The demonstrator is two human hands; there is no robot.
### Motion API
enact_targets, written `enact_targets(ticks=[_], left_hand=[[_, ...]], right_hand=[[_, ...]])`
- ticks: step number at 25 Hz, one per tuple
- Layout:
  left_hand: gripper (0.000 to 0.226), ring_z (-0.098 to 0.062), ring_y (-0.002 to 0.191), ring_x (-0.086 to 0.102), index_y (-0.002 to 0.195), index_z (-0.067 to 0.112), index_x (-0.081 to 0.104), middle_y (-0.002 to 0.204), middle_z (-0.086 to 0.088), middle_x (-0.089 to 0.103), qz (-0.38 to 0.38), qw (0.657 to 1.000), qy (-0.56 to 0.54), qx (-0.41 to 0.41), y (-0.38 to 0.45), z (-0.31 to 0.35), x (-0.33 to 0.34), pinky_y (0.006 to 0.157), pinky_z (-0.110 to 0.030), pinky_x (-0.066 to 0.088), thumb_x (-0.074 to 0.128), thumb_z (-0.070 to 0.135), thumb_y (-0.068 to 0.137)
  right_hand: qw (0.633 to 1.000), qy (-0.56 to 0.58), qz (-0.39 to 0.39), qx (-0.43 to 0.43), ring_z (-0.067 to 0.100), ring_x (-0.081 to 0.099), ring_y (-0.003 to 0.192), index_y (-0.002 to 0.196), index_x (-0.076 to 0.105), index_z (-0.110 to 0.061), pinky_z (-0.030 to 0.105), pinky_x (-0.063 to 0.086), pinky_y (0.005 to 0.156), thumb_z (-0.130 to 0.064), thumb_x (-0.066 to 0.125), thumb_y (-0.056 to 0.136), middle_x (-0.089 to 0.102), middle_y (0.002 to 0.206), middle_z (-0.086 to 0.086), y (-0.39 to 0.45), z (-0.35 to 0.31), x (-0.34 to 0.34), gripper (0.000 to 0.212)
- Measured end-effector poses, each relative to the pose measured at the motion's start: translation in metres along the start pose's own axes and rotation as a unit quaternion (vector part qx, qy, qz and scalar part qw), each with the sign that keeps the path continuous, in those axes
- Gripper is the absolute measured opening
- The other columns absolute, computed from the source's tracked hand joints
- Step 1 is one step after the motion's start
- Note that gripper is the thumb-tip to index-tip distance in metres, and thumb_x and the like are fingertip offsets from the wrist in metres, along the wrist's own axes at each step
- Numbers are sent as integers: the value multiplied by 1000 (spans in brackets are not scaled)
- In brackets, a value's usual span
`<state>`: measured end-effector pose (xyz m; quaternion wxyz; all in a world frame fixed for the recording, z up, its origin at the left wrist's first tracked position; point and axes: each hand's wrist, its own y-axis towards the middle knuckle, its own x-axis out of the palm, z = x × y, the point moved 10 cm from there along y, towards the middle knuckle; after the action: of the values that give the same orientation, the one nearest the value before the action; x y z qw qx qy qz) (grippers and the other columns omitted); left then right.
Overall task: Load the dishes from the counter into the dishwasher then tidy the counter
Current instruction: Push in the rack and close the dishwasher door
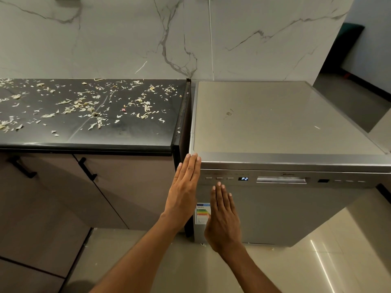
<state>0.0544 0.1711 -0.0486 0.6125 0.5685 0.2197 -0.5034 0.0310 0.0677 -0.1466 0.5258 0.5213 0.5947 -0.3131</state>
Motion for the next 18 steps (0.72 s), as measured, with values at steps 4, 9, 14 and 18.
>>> enact_targets(ticks=[4,9,14,18], left_hand=[[96,-24,153,0,157,6,12,166,-10,7,-2,1000,5,-2,0,-1,1,124,-44,15,41,-20,70],[91,-24,153,0,157,6,11,166,-10,6,-9,1000,11,-2,-1,-1,2,123,-46,16,27,-14,70],[97,-24,153,0,157,7,9,166,-9,5,-4,1000,6,-3,0,0,0,123,-45,15,37,-20,68],[102,-24,153,0,157,7,9,166,-9,7,-3,1000,10,-5,1,0,0,124,-44,14,47,-23,67]], right_hand=[[1000,-6,-5,4,30,-1,155,158,9,0,43,5,121,-14,72,67,2,167,19,3,3,0,111],[1000,-10,-12,9,30,0,154,158,12,1,41,2,122,-16,74,65,5,166,20,6,5,0,112],[1000,-8,2,8,30,0,155,158,10,0,42,2,123,-14,68,70,1,167,18,5,4,-2,106],[1000,-8,15,3,30,2,155,158,10,0,42,4,122,-14,59,73,0,167,18,6,3,-6,99]])
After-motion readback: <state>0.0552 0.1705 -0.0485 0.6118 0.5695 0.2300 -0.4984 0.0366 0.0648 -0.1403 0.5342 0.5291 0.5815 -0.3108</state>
